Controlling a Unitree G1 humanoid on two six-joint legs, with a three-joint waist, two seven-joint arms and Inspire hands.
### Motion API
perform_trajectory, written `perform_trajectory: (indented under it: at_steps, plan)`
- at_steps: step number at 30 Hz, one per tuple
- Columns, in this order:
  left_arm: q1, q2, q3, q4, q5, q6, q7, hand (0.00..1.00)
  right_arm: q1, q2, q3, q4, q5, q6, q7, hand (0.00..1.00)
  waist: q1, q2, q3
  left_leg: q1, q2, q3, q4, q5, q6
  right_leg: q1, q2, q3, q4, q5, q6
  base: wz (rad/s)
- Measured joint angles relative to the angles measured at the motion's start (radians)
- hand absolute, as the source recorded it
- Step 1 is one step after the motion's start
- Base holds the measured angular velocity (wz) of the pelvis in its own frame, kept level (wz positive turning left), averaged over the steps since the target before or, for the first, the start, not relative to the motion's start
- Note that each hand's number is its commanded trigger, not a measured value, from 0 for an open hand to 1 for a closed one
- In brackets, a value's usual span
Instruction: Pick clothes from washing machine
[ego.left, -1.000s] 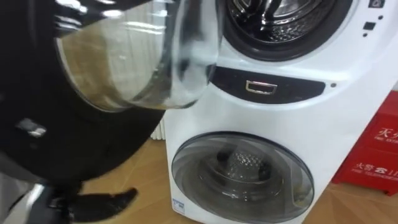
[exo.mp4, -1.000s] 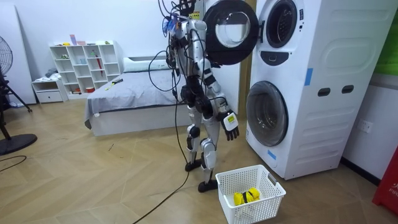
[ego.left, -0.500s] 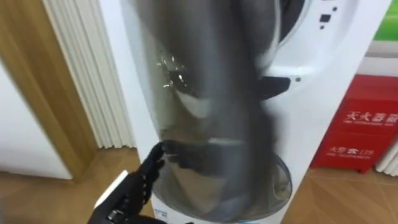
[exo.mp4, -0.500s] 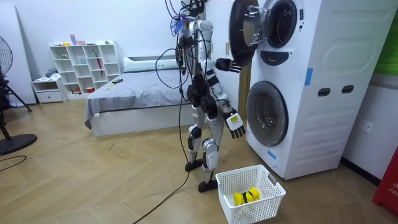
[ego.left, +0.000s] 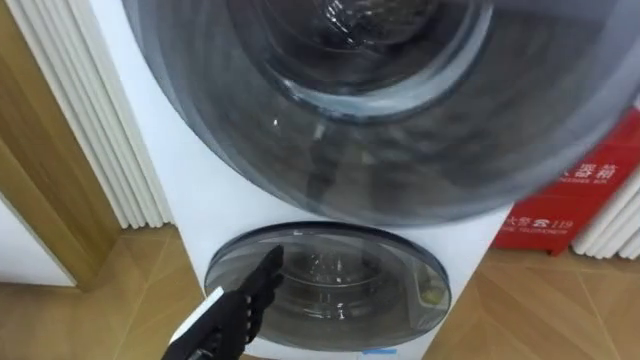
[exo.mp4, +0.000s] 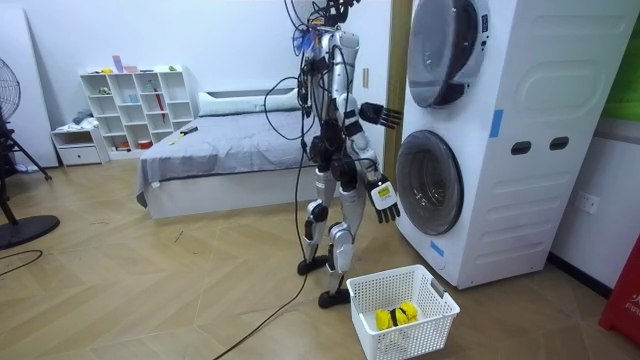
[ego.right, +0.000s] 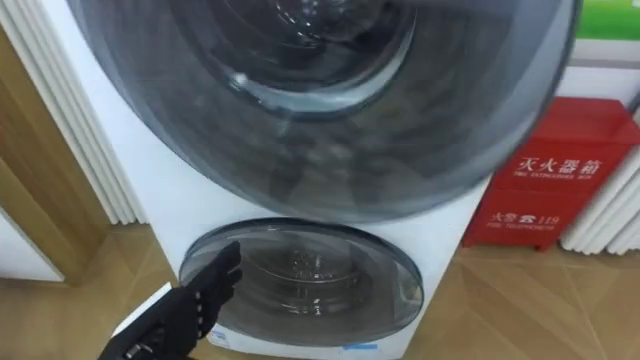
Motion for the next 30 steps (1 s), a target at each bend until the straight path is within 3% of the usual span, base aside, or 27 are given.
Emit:
perform_trajectory:
  at_steps: [5,7,8,9,13,14,17,18,21,24,30]
  plan:
    - [-0.015,-0.003,-0.018,0.224,0.024,-0.014,0.019,0.0,0.006,0.0,0.012,0.0,0.0,-0.001,0.009,0.0,0.008,0.021,-0.0034,0.022,0.007,0.006,0.001,-0.004,-0.006,0.012,0.008,0.006,0.001,0.0,0.0,-0.14]
    - [-0.015,-0.004,-0.017,0.297,0.05,-0.014,0.033,0.0,0.005,0.0,0.014,0.0,0.0,-0.001,0.009,0.0,0.01,0.021,-0.0032,0.029,0.007,0.017,0.001,-0.004,-0.006,0.013,0.009,0.005,0.002,-0.004,-0.007,-0.15]
    - [-0.018,-0.009,-0.017,0.359,0.056,-0.031,0.048,0.0,0.005,0.0,0.013,0.004,0.0,-0.001,0.008,0.0,0.014,0.02,-0.003,0.032,0.008,0.023,0.001,-0.004,-0.006,0.013,0.009,0.005,0.003,-0.004,-0.007,-0.09]
    - [-0.034,-0.016,-0.017,0.459,0.058,-0.052,0.063,0.0,0.003,-0.001,0.013,0.014,0.001,-0.001,0.006,0.0,0.019,0.017,-0.0032,0.033,0.008,0.025,0.001,-0.004,-0.006,0.013,0.008,0.006,0.003,-0.005,-0.008,-0.06]
    - [-0.068,-0.022,-0.011,0.772,0.051,-0.066,0.142,0.0,-0.009,0.002,0.038,0.071,0.092,0.001,-0.007,0.0,0.027,0.012,-0.0025,0.05,0.008,0.026,0.0,-0.005,-0.008,0.03,0.009,0.007,-0.002,-0.006,-0.009,-0.02]
    - [-0.069,-0.028,-0.004,0.869,0.043,-0.071,0.168,0.0,0.0,0.004,0.038,0.077,0.128,0.001,-0.012,0.0,0.038,0.011,-0.0047,0.057,0.011,0.025,0.0,-0.012,-0.018,0.033,0.012,0.011,-0.006,-0.008,-0.009,-0.13]
    - [-0.066,-0.06,0.1,1.075,0.036,-0.077,0.225,0.0,0.002,0.024,0.017,0.125,0.194,0.001,-0.027,0.0,0.061,0.007,-0.006,0.064,0.015,0.026,-0.001,-0.02,-0.025,0.036,0.017,0.018,-0.01,-0.008,-0.01,-0.09]
    - [-0.062,-0.065,0.134,1.129,0.034,-0.078,0.256,0.0,0.007,0.037,0.016,0.135,0.212,0.001,-0.038,0.0,0.069,0.005,-0.0028,0.064,0.017,0.026,-0.001,-0.021,-0.026,0.036,0.018,0.019,-0.01,-0.008,-0.01,0.0]
    - [-0.062,-0.09,0.177,1.18,-0.004,-0.088,0.325,0.0,0.007,0.043,0.02,0.154,0.235,0.002,-0.052,0.0,0.088,0.01,-0.0028,0.061,0.027,0.026,-0.001,-0.042,-0.027,0.035,0.028,0.016,-0.011,-0.008,-0.01,0.03]
    - [-0.065,-0.116,0.191,1.211,-0.005,-0.099,0.38,0.0,0.012,0.051,0.033,0.174,0.283,0.001,-0.065,0.0,0.095,0.019,-0.0088,0.068,0.028,0.025,-0.003,-0.049,-0.023,0.043,0.03,0.017,-0.014,-0.008,-0.01,0.0]
    - [-0.082,-0.138,0.191,1.244,-0.003,-0.088,0.445,0.0,0.024,0.066,0.039,0.205,0.391,0.003,-0.077,0.0,0.105,0.029,-0.0129,0.07,0.029,0.024,-0.008,-0.049,-0.023,0.043,0.033,0.022,-0.014,-0.007,-0.01,-0.01]
